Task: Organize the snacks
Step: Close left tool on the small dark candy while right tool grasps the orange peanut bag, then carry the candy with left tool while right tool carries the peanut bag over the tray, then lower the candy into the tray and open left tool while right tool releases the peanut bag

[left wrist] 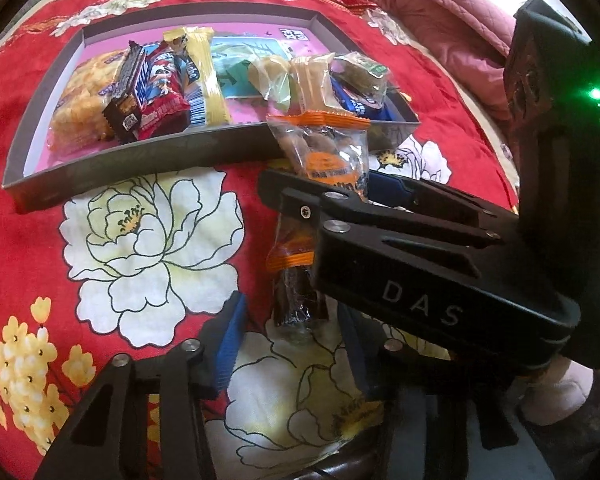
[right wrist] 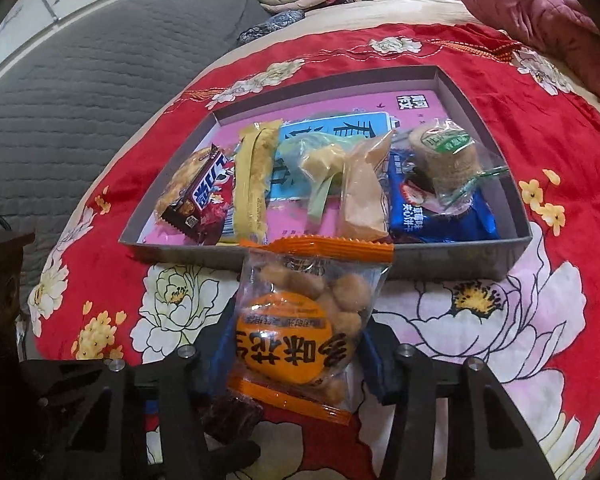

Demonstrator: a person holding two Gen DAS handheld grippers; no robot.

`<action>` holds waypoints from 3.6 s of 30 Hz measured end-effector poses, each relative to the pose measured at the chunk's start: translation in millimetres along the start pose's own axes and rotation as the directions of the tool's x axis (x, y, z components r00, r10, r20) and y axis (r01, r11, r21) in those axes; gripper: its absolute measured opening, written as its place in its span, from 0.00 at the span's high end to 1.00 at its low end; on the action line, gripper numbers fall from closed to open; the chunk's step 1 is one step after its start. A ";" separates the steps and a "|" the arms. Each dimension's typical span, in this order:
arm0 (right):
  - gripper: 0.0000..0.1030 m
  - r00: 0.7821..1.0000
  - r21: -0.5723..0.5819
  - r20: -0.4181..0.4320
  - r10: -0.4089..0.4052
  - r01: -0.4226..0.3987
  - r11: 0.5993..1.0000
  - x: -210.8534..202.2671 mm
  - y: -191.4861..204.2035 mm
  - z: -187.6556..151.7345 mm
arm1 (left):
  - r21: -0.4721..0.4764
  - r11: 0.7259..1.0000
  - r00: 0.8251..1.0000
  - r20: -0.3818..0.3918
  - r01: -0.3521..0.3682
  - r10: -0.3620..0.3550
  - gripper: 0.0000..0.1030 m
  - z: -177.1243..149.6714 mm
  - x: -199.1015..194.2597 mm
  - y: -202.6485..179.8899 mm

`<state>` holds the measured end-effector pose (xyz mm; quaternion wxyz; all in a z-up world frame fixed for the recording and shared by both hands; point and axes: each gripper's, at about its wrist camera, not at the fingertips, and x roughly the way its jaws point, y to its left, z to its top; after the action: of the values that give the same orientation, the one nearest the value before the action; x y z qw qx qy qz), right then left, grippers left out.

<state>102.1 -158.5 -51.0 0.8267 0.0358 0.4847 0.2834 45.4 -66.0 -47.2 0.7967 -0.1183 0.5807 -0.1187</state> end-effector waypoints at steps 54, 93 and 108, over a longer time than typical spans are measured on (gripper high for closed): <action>0.54 0.978 -0.008 0.208 -0.031 0.033 0.999 -50.2 4.2 15.1 | -0.098 0.995 0.981 0.193 -0.007 0.026 0.73 24.6 -56.1 40.0; 0.53 0.964 -0.018 0.254 -0.080 0.087 0.996 -18.0 18.7 58.0 | -0.199 0.971 0.935 0.301 -0.133 0.190 0.73 82.6 -46.4 101.7; 0.53 0.966 -0.062 0.222 -0.135 0.152 0.986 8.7 22.1 58.1 | -0.195 0.971 0.934 0.301 -0.137 0.192 0.73 85.7 -42.3 103.3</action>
<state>143.5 -123.1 -19.8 0.8939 -0.0010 0.3812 0.2358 119.9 49.7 -17.5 0.8739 -0.1544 0.4605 0.0195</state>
